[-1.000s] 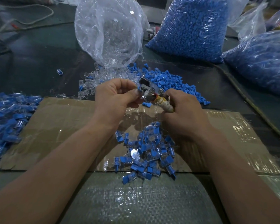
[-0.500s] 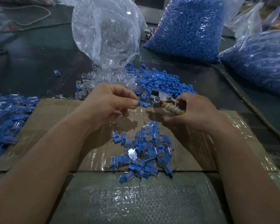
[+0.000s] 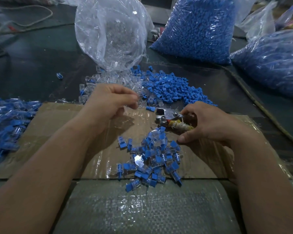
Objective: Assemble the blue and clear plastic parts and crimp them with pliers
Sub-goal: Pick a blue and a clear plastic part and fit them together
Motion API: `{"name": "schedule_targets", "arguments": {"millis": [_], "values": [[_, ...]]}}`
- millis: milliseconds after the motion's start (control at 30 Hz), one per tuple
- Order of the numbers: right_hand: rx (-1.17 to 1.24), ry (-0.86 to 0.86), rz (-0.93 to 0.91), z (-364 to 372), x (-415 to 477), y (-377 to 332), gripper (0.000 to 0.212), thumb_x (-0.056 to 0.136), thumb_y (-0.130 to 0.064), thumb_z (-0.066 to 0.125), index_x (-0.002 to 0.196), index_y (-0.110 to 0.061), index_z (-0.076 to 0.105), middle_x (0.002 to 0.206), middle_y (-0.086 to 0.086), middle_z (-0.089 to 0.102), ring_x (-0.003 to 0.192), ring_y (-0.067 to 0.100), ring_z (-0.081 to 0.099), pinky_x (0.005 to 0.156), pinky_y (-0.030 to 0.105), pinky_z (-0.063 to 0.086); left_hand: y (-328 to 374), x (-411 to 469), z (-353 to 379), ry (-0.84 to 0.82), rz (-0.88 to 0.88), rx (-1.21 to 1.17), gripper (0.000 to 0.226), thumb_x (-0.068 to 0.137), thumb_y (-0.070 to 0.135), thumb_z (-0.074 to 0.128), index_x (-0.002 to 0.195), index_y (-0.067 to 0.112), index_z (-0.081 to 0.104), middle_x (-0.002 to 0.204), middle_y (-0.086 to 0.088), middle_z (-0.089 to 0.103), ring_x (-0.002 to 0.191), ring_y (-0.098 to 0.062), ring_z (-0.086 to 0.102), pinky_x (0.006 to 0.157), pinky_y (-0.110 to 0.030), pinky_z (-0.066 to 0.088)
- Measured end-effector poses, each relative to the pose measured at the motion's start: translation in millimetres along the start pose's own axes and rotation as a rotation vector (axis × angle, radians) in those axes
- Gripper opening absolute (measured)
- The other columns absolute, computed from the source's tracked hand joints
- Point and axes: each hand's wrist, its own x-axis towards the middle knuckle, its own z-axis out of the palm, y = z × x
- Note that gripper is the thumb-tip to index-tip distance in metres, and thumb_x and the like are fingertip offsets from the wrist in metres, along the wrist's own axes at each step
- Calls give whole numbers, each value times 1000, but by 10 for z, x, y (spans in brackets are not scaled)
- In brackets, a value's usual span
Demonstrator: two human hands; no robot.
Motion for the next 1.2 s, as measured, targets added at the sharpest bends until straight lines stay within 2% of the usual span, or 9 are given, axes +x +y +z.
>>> {"name": "schedule_targets", "arguments": {"millis": [100, 200, 433, 533, 700, 900, 1000, 1067, 1200], "values": [[-15, -25, -10, -24, -13, 29, 73, 53, -48, 81, 116, -30, 48, 92, -22, 37, 89, 4, 41, 67, 19, 33, -82, 64, -4, 278, 110, 71, 17, 79, 0, 64, 73, 16, 68, 59, 2, 67, 45, 1, 53, 45, -10, 40], [17, -60, -8, -40, -31, 34, 64, 54, -49, 80, 106, -35, 46, 94, -22, 41, 85, -1, 42, 66, 18, 34, -155, 69, 40, 323, 178, 288, 14, 81, 4, 65, 87, 15, 69, 79, 4, 68, 69, -1, 62, 69, -19, 50], [82, 1, -7, -31, -26, -13, 70, 35, -79, 44, 92, -38, 50, 88, -24, 46, 82, -5, 44, 63, 16, 33, -243, 181, 123, 43, 353, 833, 35, 90, 28, 54, 125, 24, 56, 128, 0, 52, 118, -18, 44, 108, -45, 30], [82, 112, -62, 0, -1, -46, 55, 51, -76, 46, 86, -35, 55, 85, -21, 51, 82, -2, 49, 64, 17, 37, -280, 226, 164, -46, 304, 1008, 40, 94, 38, 43, 134, 31, 46, 146, 3, 35, 134, -19, 23, 111, -40, 15], [135, 353, -157, 77, 94, -166, 12, 85, -40, 55, 87, -29, 57, 81, -23, 47, 78, -6, 44, 65, 11, 30, -320, 274, 161, -76, 282, 1096, 43, 98, 37, 34, 138, 25, 41, 148, 7, 33, 135, -17, 21, 110, -37, 16], [63, 341, -277, 224, 247, -425, 27, 94, -30, 48, 114, -17, 62, 100, -7, 55, 92, 5, 44, 79, 21, 32, -268, 259, 159, 58, 355, 952, 33, 96, 22, 45, 125, 14, 57, 133, -1, 53, 124, -18, 42, 105, -32, 26], [-41, 282, -293, 275, 307, -481, 32, 95, -32, 45, 120, -17, 59, 116, 1, 58, 108, 14, 48, 93, 31, 37, -181, 184, 158, 253, 407, 753, 21, 89, 16, 59, 107, 12, 69, 107, -3, 69, 92, -10, 59, 90, -26, 39], [-92, 257, -261, 304, 319, -497, 34, 94, -35, 47, 122, -19, 57, 119, 1, 58, 111, 16, 48, 93, 34, 38, -149, 131, 168, 318, 395, 611, 16, 84, 14, 65, 99, 12, 72, 88, 4, 69, 72, 3, 56, 81, -20, 45], [-114, 300, -221, 321, 297, -543, 28, 89, -26, 53, 114, -23, 64, 110, 3, 65, 104, 19, 54, 90, 36, 42, -129, 98, 182, 317, 332, 480, 23, 81, 8, 67, 103, 14, 68, 76, 16, 60, 74, 5, 58, 74, -15, 48]]}}
